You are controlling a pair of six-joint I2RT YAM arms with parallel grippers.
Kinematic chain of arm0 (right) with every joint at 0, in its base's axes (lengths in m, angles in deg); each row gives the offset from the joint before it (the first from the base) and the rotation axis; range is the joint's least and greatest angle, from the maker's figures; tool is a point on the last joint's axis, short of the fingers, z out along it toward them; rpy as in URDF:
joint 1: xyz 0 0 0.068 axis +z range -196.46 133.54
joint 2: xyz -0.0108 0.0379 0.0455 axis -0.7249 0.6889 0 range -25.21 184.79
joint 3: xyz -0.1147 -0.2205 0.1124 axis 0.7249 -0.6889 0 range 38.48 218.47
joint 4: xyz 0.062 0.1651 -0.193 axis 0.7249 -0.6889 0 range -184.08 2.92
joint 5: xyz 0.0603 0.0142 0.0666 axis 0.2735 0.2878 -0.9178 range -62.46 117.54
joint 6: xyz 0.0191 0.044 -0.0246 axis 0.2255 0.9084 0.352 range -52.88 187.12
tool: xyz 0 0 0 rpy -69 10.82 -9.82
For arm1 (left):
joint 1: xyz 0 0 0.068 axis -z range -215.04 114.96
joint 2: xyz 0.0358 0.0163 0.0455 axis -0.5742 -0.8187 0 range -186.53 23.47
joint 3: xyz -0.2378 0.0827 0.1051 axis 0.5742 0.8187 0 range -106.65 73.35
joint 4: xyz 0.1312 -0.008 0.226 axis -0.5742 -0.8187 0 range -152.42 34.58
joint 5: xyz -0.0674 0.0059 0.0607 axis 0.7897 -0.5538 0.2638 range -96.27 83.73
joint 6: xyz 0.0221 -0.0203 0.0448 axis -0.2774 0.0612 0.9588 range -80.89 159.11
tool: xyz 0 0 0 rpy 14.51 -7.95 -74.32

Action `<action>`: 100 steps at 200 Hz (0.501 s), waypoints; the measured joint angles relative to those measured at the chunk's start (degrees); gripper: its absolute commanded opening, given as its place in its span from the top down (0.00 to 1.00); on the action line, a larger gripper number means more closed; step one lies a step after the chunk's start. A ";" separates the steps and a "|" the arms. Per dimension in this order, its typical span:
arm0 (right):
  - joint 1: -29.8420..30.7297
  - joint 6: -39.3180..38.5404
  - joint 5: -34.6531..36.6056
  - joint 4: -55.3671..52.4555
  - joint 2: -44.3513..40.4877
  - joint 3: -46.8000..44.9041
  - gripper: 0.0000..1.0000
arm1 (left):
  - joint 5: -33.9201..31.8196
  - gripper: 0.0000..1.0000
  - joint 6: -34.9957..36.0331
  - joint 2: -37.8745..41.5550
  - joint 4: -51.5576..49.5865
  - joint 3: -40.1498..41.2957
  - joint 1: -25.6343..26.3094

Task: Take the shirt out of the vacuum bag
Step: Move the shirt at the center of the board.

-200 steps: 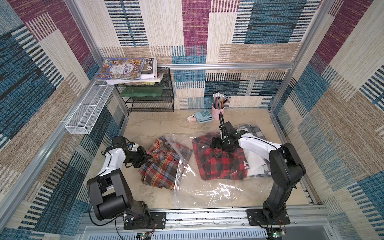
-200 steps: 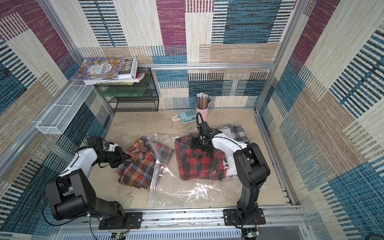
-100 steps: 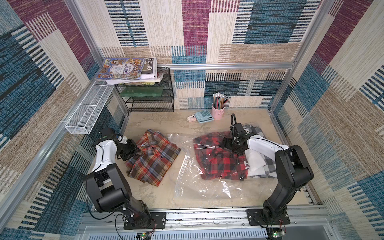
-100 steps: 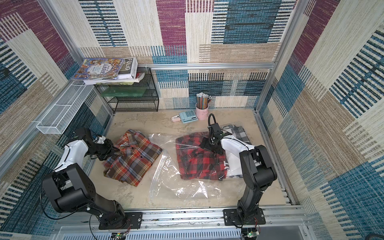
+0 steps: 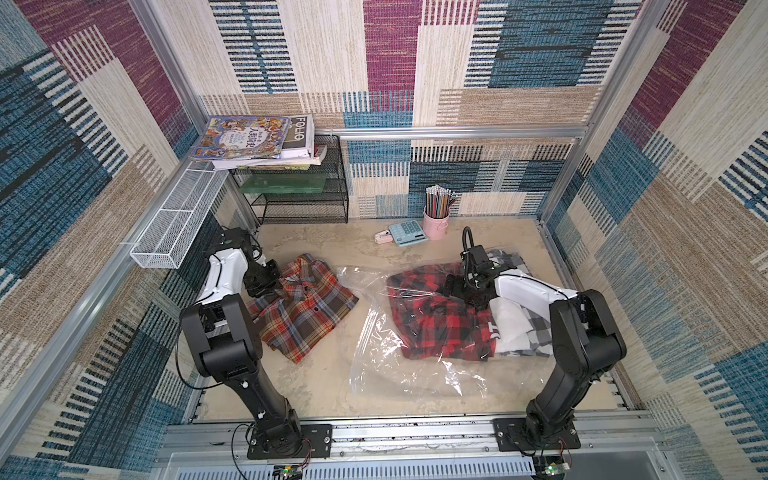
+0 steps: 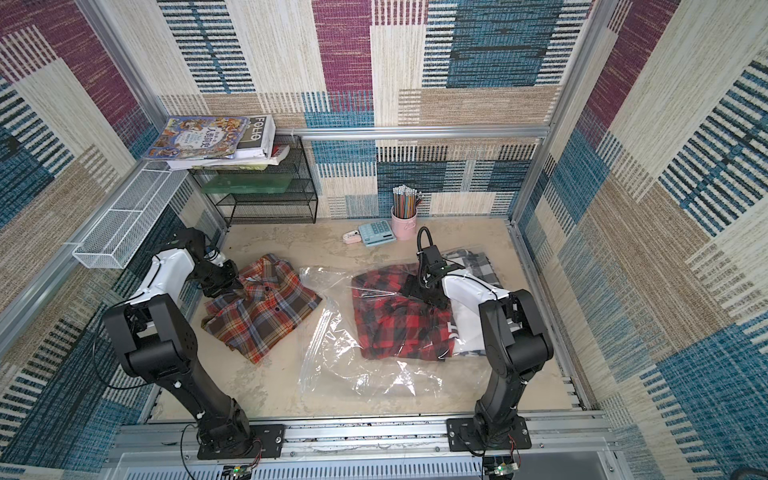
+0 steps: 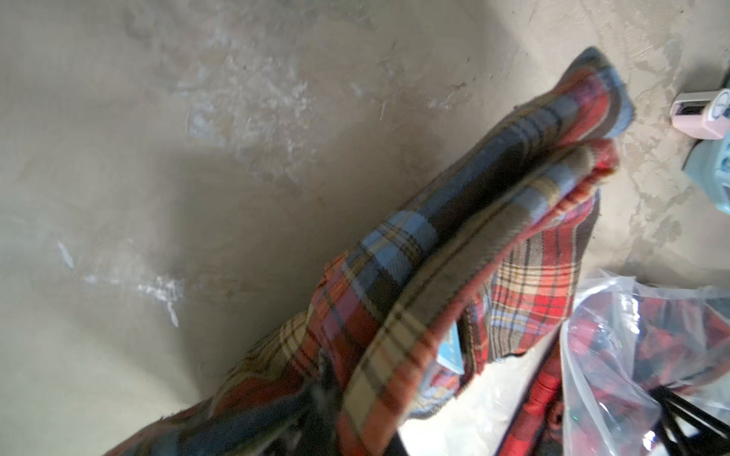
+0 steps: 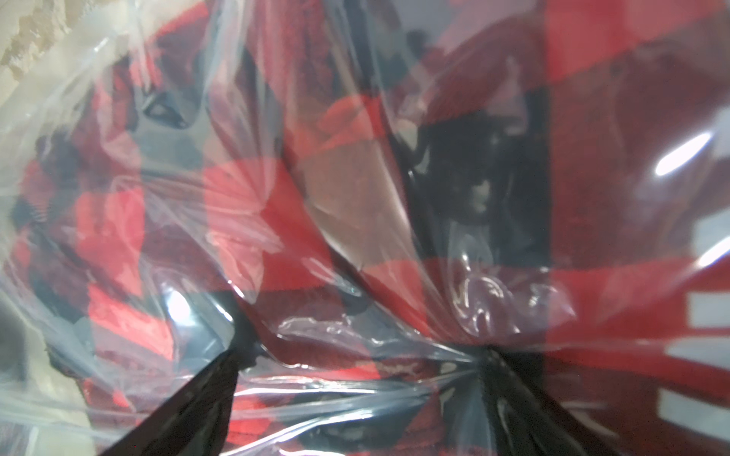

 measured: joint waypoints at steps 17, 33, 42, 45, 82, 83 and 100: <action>0.00 -0.20 0.02 -0.28 -0.11 0.02 0.03 | -2.49 1.00 0.26 -2.64 -0.79 -3.28 1.84; 0.15 -0.22 0.24 -0.59 -0.33 0.02 0.03 | -5.29 1.00 0.87 -4.96 -1.49 -6.67 3.39; 0.28 -0.26 0.46 -0.68 -0.39 0.02 0.03 | -6.49 1.00 1.53 -6.14 -1.86 -8.55 4.13; 0.37 -0.33 0.50 -0.72 -0.39 0.02 0.03 | -7.04 1.00 1.75 -6.67 -1.90 -9.38 4.50; 1.25 -0.61 0.96 -0.90 -0.42 0.09 0.03 | -10.62 0.92 3.21 -10.21 -2.47 -15.89 8.66; 1.29 -0.61 1.01 -0.90 -0.42 0.09 0.03 | -10.69 0.92 3.21 -10.21 -2.49 -15.98 8.74; 1.66 -0.63 1.14 -0.92 -0.42 0.09 0.03 | -10.75 0.83 3.19 -9.18 -2.73 -17.00 9.73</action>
